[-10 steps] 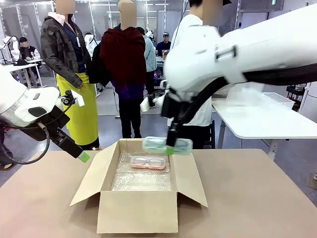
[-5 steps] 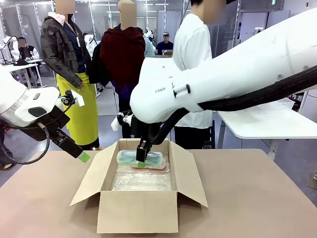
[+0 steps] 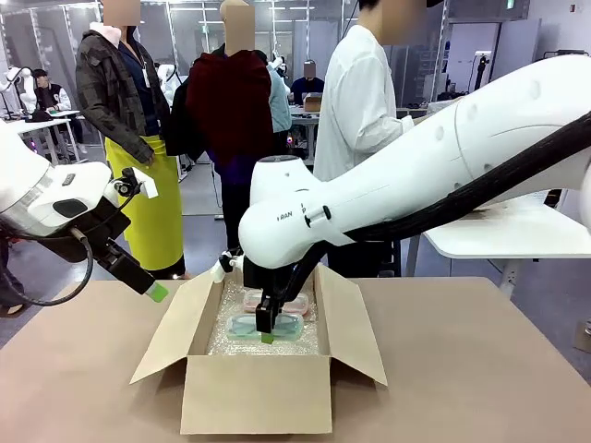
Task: Pack the glasses set securely to prepare it for shipping.
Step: Put the Glasses case from the right side of the table into the Package Box.
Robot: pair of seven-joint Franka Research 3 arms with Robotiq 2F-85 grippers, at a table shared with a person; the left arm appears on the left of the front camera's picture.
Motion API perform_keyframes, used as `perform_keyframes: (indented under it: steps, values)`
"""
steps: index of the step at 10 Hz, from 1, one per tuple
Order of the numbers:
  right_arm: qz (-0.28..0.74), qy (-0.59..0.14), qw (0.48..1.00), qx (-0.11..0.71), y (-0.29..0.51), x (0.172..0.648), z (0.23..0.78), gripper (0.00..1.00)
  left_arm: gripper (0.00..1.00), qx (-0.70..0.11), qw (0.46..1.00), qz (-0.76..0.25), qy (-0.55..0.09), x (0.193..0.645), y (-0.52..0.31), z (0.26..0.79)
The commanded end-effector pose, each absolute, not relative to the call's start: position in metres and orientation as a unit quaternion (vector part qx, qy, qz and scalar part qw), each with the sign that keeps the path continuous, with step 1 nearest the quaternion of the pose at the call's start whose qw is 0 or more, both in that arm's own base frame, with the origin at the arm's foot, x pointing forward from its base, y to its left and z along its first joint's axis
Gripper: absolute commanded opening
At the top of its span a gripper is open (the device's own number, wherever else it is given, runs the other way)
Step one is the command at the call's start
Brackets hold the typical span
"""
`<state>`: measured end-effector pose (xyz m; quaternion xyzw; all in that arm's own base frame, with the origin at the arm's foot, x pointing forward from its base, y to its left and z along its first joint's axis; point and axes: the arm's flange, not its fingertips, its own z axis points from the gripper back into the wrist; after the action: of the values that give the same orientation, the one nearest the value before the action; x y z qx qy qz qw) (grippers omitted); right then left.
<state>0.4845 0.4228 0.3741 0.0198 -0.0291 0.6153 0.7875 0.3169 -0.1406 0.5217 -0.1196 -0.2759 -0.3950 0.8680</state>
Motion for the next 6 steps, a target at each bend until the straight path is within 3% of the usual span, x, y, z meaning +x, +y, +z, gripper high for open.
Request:
perform_keyframes:
  steps: [1, 4, 5, 6]
  values:
    - [0.61, -0.02, 0.791, 0.036, 0.422, 0.487, 0.372, 0.28, 1.0, -0.125, 0.865, -0.399, -0.277, 0.317, -0.138, 0.522]
    - [0.596, -0.009, 0.801, 0.049, 0.415, 0.491, 0.348, 0.28, 1.0, -0.125, 0.865, -0.399, -0.277, 0.317, -0.138, 0.522]
    - [0.594, -0.009, 0.802, 0.053, 0.413, 0.491, 0.345, 0.66, 1.0, -0.125, 0.865, -0.399, -0.277, 0.317, -0.138, 0.522]
    - [0.597, -0.007, 0.801, 0.051, 0.414, 0.49, 0.344, 0.84, 1.0, -0.125, 0.865, -0.399, -0.277, 0.317, -0.138, 0.522]
